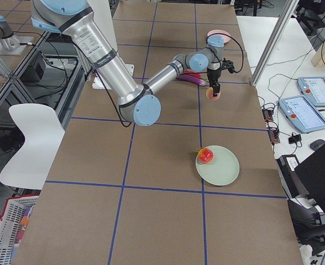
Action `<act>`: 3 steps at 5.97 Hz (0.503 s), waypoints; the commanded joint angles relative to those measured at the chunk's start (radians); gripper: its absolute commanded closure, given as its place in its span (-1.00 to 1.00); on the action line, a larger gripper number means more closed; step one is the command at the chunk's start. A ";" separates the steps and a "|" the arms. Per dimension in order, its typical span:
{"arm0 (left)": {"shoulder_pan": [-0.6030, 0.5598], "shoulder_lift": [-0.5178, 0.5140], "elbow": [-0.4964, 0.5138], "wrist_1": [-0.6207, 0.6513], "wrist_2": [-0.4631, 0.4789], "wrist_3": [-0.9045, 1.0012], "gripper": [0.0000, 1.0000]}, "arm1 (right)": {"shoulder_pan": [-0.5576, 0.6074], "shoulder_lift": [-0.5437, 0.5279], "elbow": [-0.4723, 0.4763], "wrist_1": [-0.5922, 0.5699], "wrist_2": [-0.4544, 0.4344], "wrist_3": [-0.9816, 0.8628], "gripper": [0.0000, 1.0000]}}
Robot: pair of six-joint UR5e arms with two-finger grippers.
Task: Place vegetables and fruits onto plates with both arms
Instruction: 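Carry the peach with the right gripper onto the green plate and release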
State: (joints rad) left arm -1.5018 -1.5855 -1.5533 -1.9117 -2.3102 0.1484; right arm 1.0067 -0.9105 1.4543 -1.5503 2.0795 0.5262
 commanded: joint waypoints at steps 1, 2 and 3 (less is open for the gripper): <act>0.000 0.002 -0.001 0.000 0.000 0.000 -1.00 | 0.217 -0.152 -0.117 0.152 0.199 -0.304 1.00; 0.000 0.002 0.001 0.000 0.000 0.002 -1.00 | 0.292 -0.160 -0.272 0.250 0.236 -0.471 1.00; 0.002 0.002 -0.001 0.000 -0.005 0.002 -1.00 | 0.323 -0.159 -0.379 0.324 0.246 -0.523 1.00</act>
State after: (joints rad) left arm -1.5014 -1.5831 -1.5533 -1.9114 -2.3118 0.1500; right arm 1.2842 -1.0616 1.1857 -1.3052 2.3039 0.0865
